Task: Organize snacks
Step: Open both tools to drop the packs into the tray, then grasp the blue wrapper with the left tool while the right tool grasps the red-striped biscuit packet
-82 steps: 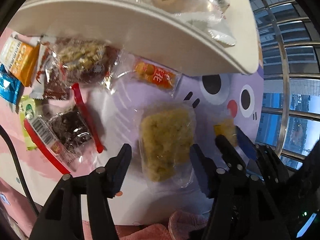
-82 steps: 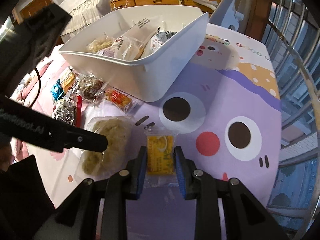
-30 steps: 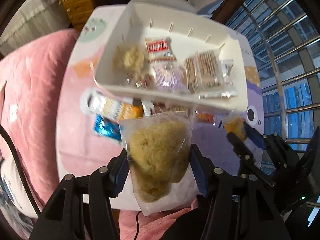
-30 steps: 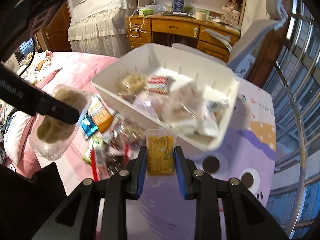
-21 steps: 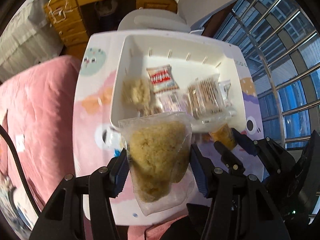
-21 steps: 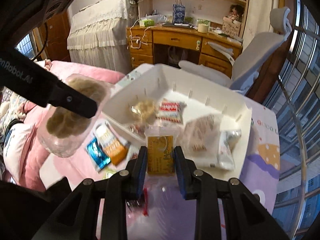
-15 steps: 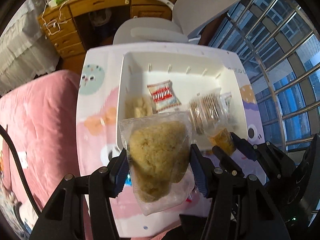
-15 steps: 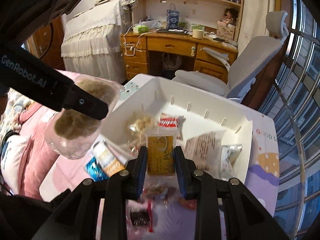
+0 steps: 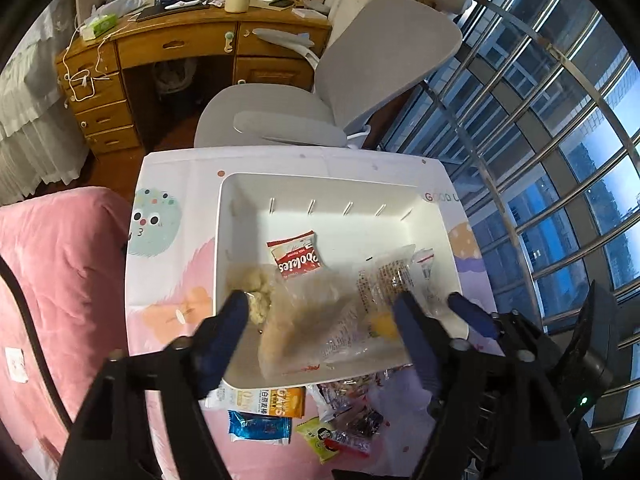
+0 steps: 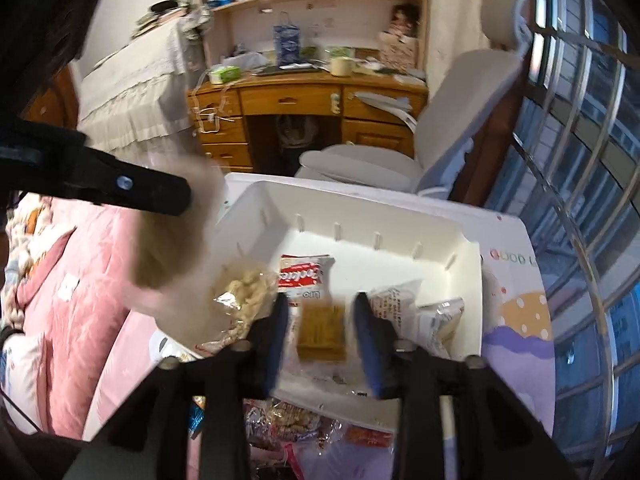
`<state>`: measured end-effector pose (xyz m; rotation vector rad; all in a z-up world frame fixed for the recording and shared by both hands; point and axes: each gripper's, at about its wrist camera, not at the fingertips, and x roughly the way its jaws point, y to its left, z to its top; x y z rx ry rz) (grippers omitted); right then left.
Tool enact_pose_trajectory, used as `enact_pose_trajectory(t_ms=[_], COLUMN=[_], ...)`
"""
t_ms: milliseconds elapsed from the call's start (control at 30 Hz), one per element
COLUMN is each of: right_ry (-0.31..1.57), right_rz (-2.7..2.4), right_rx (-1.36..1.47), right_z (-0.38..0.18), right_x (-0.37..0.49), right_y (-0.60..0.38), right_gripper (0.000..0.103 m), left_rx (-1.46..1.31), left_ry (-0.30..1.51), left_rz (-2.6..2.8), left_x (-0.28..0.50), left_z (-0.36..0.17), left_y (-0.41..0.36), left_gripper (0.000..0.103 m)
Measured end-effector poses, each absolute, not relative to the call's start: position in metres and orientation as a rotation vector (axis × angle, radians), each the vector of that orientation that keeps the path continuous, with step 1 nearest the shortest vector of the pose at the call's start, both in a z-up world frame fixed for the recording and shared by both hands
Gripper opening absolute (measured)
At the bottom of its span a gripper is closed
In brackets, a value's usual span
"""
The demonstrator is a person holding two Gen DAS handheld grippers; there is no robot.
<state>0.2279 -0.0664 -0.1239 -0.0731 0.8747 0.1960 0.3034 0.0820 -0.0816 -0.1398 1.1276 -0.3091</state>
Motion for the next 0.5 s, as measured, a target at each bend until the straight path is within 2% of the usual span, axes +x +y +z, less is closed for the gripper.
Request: enact_pose_trajectory(t_ms=[500], right_ry=[0.925], right_rz=[0.077], right_rx=[0.041], right_z=[-0.131], right_x=[0.184], right_y=[-0.064], right_gripper=[0.056], left_rx=[-0.145], left_ry=[1.165], left_rz=[-0.347], left_x=[0.255], left_z=[-0.1], left_y=[0.123], left_gripper=[0.076])
